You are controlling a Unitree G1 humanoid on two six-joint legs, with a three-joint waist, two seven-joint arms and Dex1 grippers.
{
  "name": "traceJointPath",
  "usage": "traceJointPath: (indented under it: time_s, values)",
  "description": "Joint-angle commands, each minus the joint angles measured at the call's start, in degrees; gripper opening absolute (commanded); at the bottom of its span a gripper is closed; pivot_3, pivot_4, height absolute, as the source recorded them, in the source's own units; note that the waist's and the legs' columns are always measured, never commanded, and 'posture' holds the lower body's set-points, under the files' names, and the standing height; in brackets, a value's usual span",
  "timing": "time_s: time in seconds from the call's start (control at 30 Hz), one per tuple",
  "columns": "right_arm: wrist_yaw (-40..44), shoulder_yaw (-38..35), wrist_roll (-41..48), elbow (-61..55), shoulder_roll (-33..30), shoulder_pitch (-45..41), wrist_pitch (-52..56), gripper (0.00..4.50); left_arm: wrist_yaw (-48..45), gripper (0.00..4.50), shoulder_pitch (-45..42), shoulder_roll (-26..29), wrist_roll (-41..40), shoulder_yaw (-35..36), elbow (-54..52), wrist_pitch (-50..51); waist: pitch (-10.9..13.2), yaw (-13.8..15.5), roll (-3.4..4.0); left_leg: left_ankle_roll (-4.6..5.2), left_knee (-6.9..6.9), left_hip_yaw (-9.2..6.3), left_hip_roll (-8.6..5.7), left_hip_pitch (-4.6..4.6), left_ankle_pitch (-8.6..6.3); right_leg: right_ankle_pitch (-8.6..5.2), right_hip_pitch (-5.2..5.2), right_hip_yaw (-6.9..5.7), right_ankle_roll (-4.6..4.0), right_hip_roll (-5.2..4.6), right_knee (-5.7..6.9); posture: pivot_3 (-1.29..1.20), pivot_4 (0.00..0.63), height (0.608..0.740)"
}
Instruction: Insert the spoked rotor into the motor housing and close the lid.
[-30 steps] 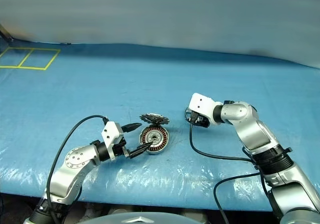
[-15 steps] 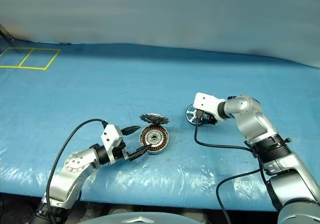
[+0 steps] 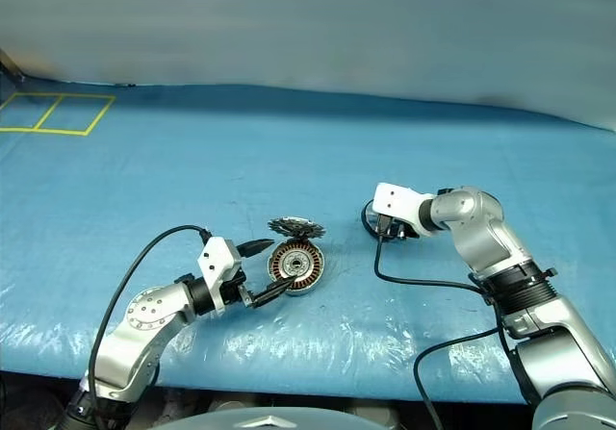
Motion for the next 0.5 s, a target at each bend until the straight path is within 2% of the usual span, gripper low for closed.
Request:
traceJointPath:
  time_s: [0.03, 0.2, 0.37, 0.5]
  values:
    - [0.8, -0.6, 0.2, -1.5, -0.1, 1.6, 0.3, 1.75, -0.2, 4.50, -0.6, 0.2, -0.4, 0.3, -1.9, -0.3, 0.0, 0.1, 0.00, 0.00, 0.01, -0.02, 0.00, 0.00, 0.00, -0.01, 0.01, -0.01, 0.01, 0.00, 0.00, 0.00, 0.150, 0.740]
    - [0.0, -3.8, 2.7, -5.1, 1.0, 4.4, 1.3, 1.75, -0.8, 4.50, -0.8, 0.4, -0.5, 0.9, -0.4, -1.4, 0.0, 0.2, -0.01, 0.00, 0.05, -0.03, -0.01, 0.00, 0.00, 0.03, 0.04, -0.01, 0.04, 0.00, -0.01, 0.00, 0.150, 0.740]
    - [-0.3, -13.7, 14.6, -16.2, 5.0, 10.7, 9.4, 1.75, -1.5, 4.50, 0.0, 0.7, -0.7, 1.6, 0.6, -3.0, 0.0, 0.0, 0.01, 0.00, 0.00, -0.06, 0.01, -0.01, 0.00, 0.04, 0.02, -0.01, 0.02, 0.01, 0.00, 0.00, 0.150, 0.740]
    - [-1.5, -17.2, 20.9, -28.0, 5.8, 19.6, 14.8, 1.75, -1.7, 4.50, 0.9, 0.3, -1.4, 2.6, 1.3, -3.6, 0.0, 0.5, 0.03, 0.02, -0.01, -0.13, -0.03, -0.07, -0.01, 0.03, 0.02, -0.03, -0.01, 0.00, -0.02, 0.00, 0.150, 0.740]
